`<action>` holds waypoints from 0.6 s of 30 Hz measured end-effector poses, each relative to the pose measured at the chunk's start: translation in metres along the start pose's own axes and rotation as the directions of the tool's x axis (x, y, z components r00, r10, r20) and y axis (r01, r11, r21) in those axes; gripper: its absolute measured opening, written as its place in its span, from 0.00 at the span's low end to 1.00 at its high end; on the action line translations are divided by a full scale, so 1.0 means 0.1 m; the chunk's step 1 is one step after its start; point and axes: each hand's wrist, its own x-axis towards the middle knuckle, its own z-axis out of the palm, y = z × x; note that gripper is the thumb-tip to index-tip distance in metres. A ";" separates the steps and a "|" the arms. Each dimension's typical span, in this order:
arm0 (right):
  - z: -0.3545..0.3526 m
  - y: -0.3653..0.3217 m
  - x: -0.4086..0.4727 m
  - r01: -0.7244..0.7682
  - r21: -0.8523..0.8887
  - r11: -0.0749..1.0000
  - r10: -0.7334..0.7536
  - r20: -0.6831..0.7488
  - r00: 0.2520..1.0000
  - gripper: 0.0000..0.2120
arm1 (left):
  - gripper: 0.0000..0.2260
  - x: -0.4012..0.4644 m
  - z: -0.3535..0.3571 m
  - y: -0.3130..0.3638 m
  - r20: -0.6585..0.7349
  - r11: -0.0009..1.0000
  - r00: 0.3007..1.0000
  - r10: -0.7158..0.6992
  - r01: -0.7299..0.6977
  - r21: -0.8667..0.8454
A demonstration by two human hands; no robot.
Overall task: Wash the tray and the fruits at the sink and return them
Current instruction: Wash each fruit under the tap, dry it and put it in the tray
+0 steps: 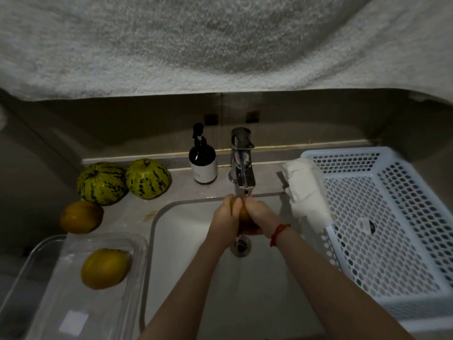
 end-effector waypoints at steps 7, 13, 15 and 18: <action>0.10 0.27 -0.14 0.571 0.097 0.815 -0.576 0.032 0.817 0.10 | 0.14 0.05 -0.04 0.14 0.102 0.885 0.986 -0.131 0.163 -0.437; -0.01 0.49 -0.15 0.794 -0.225 0.564 -0.803 0.075 0.591 0.21 | 0.20 0.12 -0.03 0.14 0.312 0.620 0.901 -0.300 0.433 -0.654; -0.03 0.45 -0.18 0.701 -0.011 0.713 -0.701 0.015 0.713 0.20 | 0.16 0.13 0.04 0.15 0.180 0.730 0.915 -0.361 0.397 -0.556; -0.04 0.26 -0.18 0.265 0.402 0.877 -0.323 0.084 0.943 0.19 | 0.14 0.11 0.18 0.10 -0.107 0.924 0.956 -0.275 0.231 -0.306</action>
